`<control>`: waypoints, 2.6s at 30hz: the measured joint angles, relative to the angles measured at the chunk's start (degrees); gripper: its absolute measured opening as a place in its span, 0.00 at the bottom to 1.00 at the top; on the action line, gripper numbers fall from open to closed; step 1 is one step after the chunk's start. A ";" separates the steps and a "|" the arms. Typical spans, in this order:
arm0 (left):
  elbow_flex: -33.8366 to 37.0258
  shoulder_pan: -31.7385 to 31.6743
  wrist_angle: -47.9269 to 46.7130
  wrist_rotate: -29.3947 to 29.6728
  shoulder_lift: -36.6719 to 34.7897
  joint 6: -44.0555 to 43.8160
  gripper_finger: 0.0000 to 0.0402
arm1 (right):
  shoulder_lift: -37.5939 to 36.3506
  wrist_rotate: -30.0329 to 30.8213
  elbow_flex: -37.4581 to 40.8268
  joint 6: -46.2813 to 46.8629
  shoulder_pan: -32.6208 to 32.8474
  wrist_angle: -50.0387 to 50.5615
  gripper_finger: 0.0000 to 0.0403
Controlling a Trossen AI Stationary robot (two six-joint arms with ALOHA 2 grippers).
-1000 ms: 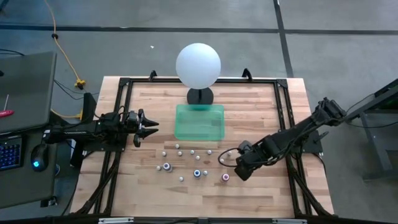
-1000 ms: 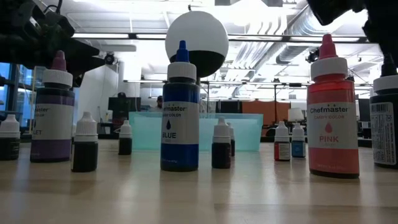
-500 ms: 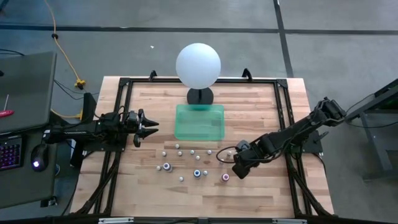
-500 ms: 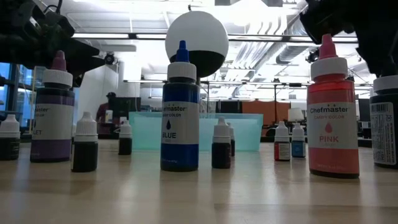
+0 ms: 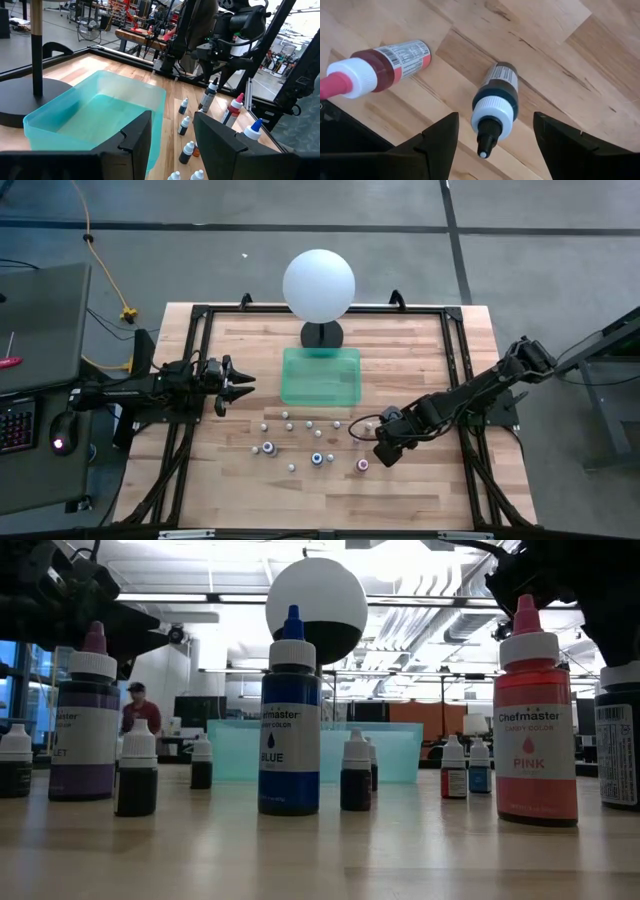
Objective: Pick & Place food coloring
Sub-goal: Put the large black food coloring bottle into the bin
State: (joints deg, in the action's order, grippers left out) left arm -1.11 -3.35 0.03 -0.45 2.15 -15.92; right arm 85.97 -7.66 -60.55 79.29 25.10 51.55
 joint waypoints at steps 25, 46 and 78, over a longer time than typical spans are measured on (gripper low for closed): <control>0.00 0.00 0.03 0.00 0.00 0.00 0.37 | 0.00 0.46 0.00 1.46 0.04 -0.41 0.61; 0.00 0.00 0.04 0.00 0.00 0.00 0.37 | 2.09 -1.86 0.00 0.74 0.16 -1.29 0.61; 0.00 -0.01 0.04 0.00 0.00 0.00 0.37 | 3.56 -1.45 -0.05 0.20 -0.02 0.11 0.35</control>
State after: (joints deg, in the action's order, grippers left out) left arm -1.10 -3.36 0.08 -0.45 2.15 -15.92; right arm 89.54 -9.12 -60.60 79.48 25.08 51.66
